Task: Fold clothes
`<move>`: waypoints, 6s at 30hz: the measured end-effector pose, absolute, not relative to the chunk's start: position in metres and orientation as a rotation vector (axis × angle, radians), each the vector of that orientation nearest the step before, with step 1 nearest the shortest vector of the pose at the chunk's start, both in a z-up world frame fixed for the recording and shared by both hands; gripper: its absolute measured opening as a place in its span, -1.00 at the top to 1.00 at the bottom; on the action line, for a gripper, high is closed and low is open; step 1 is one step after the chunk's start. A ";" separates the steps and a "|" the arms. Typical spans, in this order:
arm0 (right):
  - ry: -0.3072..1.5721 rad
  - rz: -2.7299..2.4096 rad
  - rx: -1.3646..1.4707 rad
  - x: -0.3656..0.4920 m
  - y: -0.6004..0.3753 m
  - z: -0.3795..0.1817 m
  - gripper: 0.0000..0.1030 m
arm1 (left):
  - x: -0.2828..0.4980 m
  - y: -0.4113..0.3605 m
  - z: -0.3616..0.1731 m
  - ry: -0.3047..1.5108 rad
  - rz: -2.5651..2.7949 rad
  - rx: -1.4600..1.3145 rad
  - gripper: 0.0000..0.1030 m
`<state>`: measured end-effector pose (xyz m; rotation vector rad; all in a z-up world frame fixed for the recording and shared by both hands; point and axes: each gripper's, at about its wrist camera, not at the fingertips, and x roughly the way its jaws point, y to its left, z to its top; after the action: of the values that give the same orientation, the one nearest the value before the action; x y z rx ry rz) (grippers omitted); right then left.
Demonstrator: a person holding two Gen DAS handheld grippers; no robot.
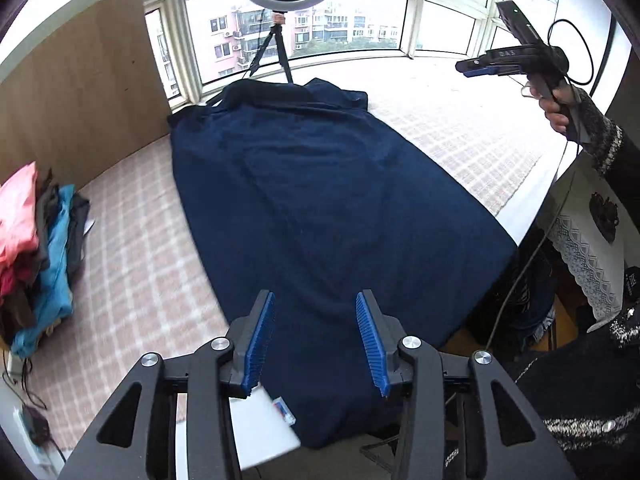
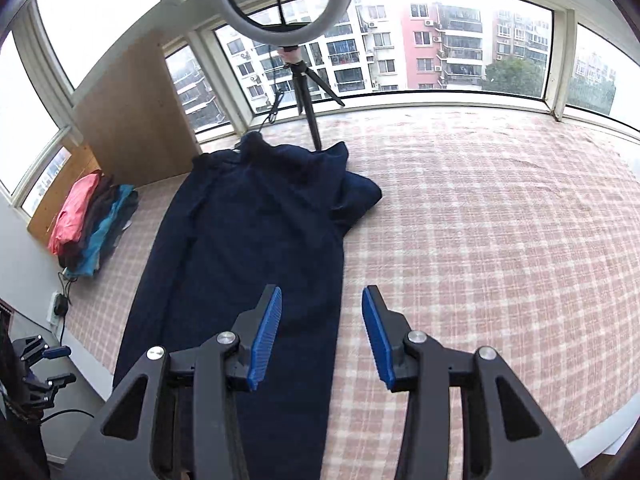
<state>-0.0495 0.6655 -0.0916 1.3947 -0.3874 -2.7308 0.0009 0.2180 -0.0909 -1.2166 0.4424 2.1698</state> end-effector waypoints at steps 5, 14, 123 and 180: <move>-0.482 -2.667 1.488 -0.145 0.717 -0.157 0.19 | -0.044 0.323 -0.136 0.424 2.091 -1.361 0.19; -0.664 -2.533 1.522 -0.253 0.747 -0.242 0.12 | -0.104 0.375 -0.223 0.462 1.984 -1.679 0.19; -0.499 -2.546 1.184 -0.321 0.736 -0.162 0.93 | -0.300 0.512 -0.197 -0.223 2.084 -1.252 0.89; -0.521 -2.562 1.281 -0.230 0.733 -0.133 0.45 | -0.201 0.354 -0.146 0.003 2.248 -1.261 0.43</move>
<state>-0.2300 0.7332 -0.1333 1.2811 -0.5213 -2.5618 -0.2013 0.3543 -0.1457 -1.2612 0.0026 2.2483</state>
